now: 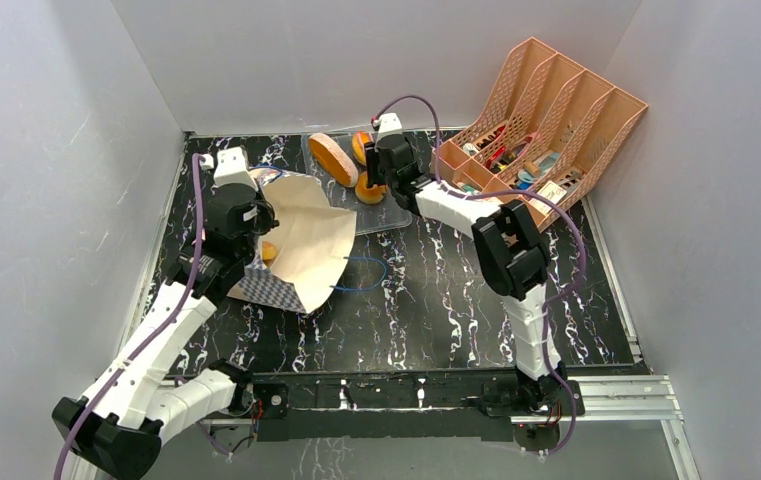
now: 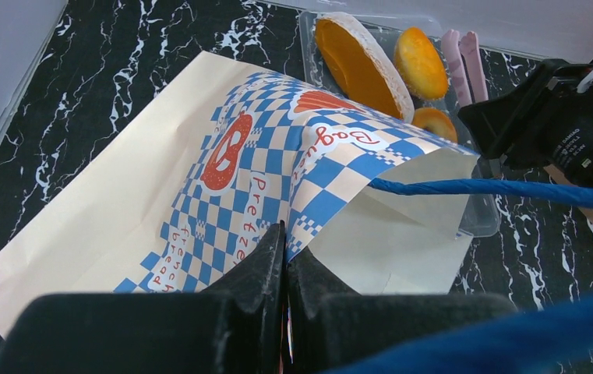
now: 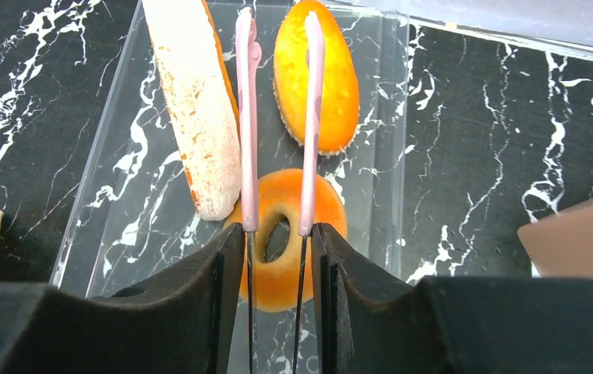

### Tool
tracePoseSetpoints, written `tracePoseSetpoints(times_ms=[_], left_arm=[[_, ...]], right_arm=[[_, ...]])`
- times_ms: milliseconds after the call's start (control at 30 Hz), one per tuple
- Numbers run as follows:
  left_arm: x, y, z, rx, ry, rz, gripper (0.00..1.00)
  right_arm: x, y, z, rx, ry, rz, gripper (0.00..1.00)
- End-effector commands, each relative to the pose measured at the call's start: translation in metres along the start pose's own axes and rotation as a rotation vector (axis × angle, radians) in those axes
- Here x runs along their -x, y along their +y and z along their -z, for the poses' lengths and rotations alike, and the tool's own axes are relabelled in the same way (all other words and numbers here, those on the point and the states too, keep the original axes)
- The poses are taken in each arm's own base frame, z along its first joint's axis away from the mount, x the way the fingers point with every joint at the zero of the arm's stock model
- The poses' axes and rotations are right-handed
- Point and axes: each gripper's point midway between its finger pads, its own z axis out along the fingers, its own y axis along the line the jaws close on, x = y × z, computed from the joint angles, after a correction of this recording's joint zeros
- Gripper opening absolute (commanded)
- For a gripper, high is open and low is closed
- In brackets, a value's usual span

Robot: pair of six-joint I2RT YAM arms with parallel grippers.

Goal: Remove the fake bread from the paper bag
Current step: Place the fake bread in the container, then take out the fake bread from the paper bag.

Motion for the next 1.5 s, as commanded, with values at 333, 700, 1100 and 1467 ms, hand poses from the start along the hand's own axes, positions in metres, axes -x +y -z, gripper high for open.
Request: tracePoseSetpoints(times_ms=[333, 700, 1100, 1467], left_arm=[[-0.012, -0.016, 0.018, -0.185, -0.007, -0.05, 0.0], [-0.039, -0.026, 0.019, -0.273, 0.053, -0.093, 0.0], [-0.039, -0.017, 0.036, -0.285, 0.026, -0.072, 0.0], [-0.032, -0.014, 0.055, -0.311, 0.005, -0.046, 0.0]], right_arm=[[0.071, 0.026, 0.172, 0.032, -0.257, -0.065, 0.33], [0.026, 0.114, 0.309, 0.196, -0.236, -0.02, 0.32], [-0.071, 0.21, 0.336, 0.37, -0.098, 0.111, 0.31], [-0.105, 0.269, 0.302, 0.419, -0.05, 0.214, 0.31]])
